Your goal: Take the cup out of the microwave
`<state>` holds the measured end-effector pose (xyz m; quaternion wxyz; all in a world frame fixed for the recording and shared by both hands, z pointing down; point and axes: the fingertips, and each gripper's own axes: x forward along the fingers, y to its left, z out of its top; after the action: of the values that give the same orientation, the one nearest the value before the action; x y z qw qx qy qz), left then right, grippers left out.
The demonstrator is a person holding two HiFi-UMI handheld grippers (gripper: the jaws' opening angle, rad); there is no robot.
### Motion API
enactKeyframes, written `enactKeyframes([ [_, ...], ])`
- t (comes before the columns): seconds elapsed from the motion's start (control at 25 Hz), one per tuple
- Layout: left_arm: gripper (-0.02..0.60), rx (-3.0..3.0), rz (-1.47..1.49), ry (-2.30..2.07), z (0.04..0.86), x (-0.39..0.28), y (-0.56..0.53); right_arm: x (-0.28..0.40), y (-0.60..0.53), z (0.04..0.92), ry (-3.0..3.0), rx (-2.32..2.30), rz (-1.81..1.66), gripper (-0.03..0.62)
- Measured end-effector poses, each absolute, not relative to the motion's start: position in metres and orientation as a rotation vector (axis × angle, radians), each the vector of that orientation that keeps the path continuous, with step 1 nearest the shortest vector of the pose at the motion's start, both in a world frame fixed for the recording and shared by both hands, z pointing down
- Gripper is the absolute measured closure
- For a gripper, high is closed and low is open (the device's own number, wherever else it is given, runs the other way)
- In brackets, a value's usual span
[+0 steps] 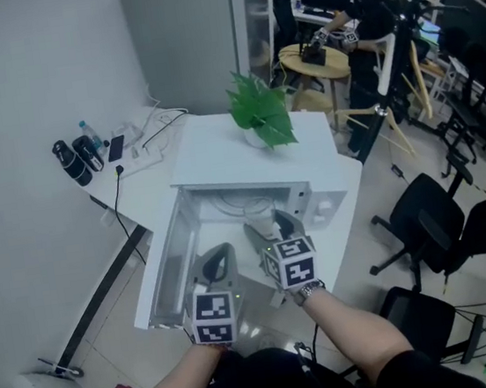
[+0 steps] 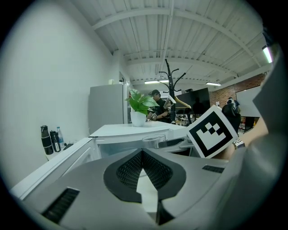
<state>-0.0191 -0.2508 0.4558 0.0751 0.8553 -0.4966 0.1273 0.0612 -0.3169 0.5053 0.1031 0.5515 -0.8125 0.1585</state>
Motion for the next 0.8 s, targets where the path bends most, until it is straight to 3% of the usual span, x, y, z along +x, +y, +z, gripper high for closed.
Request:
enactKeyframes([
  [0.8,0.584,2.688,0.326,-1.336,0.435,-0.077,-0.171,0.025,-0.222,0.457,-2.334,1.801,0.425,0.253],
])
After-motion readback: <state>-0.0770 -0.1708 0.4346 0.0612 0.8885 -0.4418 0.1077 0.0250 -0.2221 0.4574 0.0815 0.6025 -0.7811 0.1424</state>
